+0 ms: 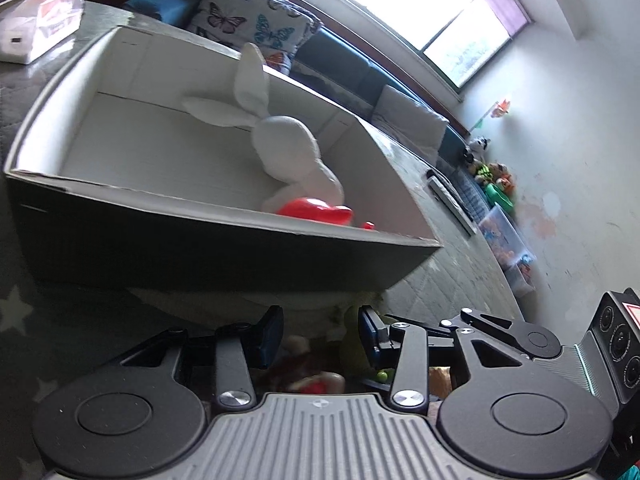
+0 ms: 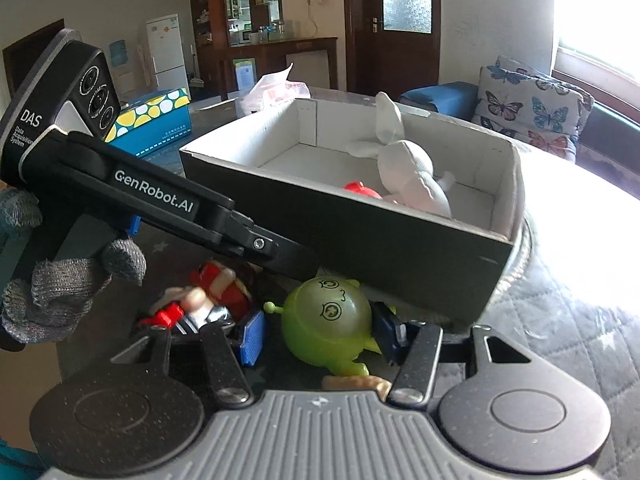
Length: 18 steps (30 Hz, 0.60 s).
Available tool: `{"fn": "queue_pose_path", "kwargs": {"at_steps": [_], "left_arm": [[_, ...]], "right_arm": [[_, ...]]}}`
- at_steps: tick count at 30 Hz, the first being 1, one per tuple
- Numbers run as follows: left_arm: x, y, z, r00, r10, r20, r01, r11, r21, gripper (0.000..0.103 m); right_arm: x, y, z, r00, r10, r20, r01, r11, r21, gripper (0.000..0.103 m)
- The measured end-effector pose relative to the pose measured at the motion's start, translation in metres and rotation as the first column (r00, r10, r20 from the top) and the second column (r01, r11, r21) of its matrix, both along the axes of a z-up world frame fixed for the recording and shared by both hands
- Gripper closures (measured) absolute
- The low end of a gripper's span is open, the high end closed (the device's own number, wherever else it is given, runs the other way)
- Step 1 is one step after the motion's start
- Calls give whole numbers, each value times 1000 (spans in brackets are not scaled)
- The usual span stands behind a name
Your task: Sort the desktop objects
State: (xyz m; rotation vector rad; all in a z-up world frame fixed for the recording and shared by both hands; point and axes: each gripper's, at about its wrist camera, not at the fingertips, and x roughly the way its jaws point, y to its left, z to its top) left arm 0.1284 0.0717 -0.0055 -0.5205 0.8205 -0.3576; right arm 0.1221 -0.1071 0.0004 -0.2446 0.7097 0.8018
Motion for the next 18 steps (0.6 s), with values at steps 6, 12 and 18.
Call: {"fn": "queue_pose_path", "kwargs": {"at_steps": [6, 12, 18], "left_arm": [[-6, -18, 7, 998, -55, 40, 54, 998, 26, 59], [-8, -20, 12, 998, -48, 50, 47, 998, 34, 59], [-20, -19, 25, 996, -33, 86, 31, 999, 25, 59]], "right_arm": [[-15, -19, 0, 999, -45, -11, 46, 999, 17, 47], [-24, -36, 2, 995, -101, -16, 101, 994, 47, 45], [-28, -46, 5, 992, -129, -10, 130, 991, 45, 38]]}}
